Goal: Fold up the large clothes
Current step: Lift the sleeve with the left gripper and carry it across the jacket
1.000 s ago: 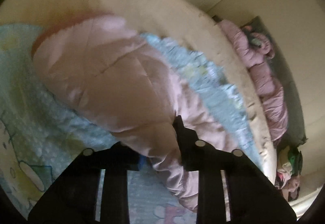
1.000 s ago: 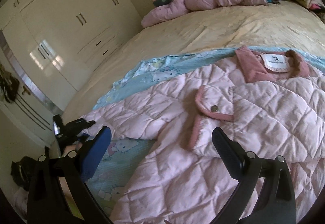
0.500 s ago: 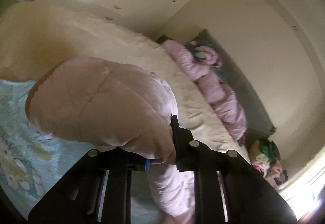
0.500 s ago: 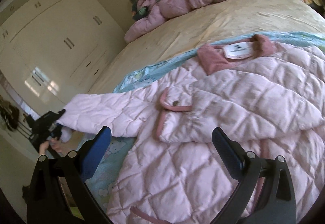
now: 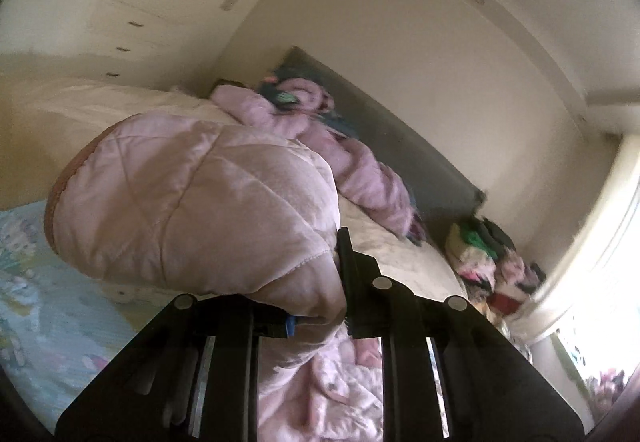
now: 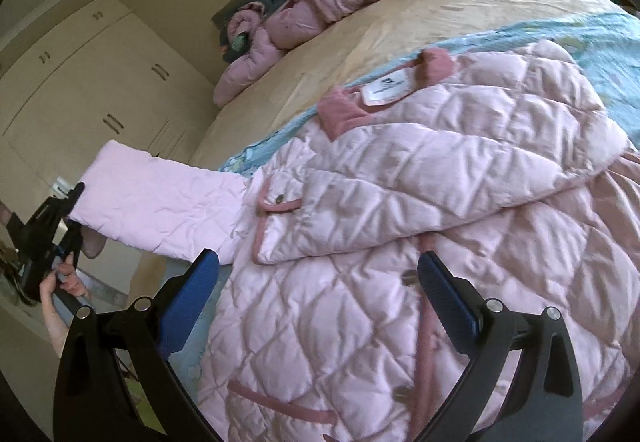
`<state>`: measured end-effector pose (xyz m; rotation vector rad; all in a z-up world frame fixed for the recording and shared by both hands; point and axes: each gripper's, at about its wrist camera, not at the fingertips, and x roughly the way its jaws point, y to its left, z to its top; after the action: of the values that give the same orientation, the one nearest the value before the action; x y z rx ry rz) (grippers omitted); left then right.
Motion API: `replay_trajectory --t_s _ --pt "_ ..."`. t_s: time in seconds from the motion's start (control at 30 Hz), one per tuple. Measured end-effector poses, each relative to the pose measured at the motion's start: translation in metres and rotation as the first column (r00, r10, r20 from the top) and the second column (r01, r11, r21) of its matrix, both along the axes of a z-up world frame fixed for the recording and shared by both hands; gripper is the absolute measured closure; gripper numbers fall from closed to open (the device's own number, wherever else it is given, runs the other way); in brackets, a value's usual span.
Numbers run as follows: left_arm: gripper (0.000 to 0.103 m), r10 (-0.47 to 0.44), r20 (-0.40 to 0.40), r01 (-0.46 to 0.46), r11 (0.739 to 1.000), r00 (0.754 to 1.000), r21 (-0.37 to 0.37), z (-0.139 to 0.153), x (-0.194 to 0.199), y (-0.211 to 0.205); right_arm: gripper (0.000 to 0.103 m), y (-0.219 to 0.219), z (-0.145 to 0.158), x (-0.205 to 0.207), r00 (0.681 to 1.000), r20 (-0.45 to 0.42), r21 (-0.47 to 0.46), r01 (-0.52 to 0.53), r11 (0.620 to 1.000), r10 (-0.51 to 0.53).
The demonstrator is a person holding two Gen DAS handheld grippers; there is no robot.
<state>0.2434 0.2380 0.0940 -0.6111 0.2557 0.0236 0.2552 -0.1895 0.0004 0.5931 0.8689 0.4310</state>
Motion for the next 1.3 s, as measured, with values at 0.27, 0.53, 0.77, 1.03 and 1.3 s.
replay_trajectory --t_s 0.27,0.53,0.77,1.03,1.3 --pt "0.094 -0.132 -0.004 0.132 0.990 0.991 0.056 -0.001 0.015 -0.047 0.004 -0.041 -0.005 -0.012 0.997 -0.011 0.003 0.071 0.997 -0.071" --pt "0.094 -0.306 -0.024 0.307 0.944 0.952 0.120 -0.010 0.026 -0.103 0.004 -0.077 -0.001 -0.028 0.990 -0.004 -0.035 0.144 0.989 -0.144" --pt "0.094 -0.426 -0.086 0.434 0.884 0.901 0.171 -0.041 0.043 -0.151 0.004 -0.110 0.005 -0.041 0.973 0.017 -0.086 0.231 0.969 -0.230" --pt "0.094 -0.509 -0.225 0.555 0.793 0.831 0.253 -0.089 0.059 -0.205 0.004 -0.136 0.001 -0.051 0.953 0.006 -0.089 0.301 0.949 -0.302" --pt "0.092 -0.540 -0.379 0.654 0.688 0.751 0.315 -0.146 0.070 -0.244 0.004 -0.155 0.001 -0.060 0.935 -0.004 -0.087 0.352 0.932 -0.354"
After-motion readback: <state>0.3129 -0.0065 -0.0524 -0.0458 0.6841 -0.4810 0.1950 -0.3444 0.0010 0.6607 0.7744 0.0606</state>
